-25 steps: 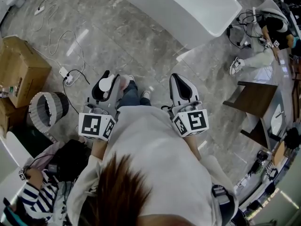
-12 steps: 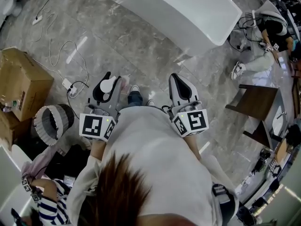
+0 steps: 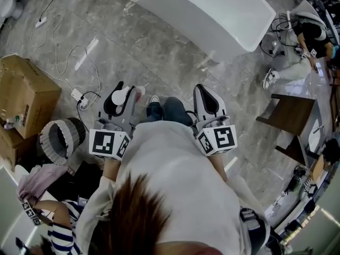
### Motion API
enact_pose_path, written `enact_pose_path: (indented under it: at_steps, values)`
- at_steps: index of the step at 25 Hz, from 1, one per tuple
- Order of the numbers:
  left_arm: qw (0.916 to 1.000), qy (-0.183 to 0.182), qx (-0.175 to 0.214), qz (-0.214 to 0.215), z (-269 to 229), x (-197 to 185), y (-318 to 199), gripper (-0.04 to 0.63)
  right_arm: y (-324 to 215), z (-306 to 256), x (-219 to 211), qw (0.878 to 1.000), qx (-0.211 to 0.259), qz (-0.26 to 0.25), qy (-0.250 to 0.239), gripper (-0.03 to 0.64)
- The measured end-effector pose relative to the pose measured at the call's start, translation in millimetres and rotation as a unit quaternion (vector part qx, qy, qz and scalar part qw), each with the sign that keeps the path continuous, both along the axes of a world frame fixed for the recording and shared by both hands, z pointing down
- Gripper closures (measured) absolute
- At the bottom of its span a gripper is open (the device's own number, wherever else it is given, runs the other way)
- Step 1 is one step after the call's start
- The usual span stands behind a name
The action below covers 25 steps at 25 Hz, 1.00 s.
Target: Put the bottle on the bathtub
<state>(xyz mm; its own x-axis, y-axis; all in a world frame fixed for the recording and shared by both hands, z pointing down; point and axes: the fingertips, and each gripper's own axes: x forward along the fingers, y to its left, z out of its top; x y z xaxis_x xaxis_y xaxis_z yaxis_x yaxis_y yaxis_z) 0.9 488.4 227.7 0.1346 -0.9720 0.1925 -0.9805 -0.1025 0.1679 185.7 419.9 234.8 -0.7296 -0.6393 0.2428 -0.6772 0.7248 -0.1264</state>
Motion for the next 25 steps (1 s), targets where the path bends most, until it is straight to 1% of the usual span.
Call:
enact_pose_path:
  at_steps: [5, 13, 18, 25]
  values:
    - [0.9999, 0.006, -0.009, -0.003, 4.8, -2.9, -6.3, 0.446, -9.1, 6.0, -0.2, 1.0, -0.011, 0.007, 0.002, 0.601]
    - [0.9997, 0.01, -0.02, -0.008, 8.8, -10.7, -47.2, 0.446, -51.9, 11.1, -10.6, 1.0, -0.026, -0.002, 0.009, 0.601]
    - [0.9998, 0.007, -0.015, -0.013, 4.1, -9.3, -79.8, 0.446, -88.1, 7.8, -10.5, 1.0, -0.021, -0.009, 0.005, 0.601]
    - [0.9995, 0.005, 0.001, -0.033, -4.0, -6.3, -121.8, 0.446, -139.3, 0.6, -8.7, 1.0, -0.005, -0.026, -0.006, 0.601]
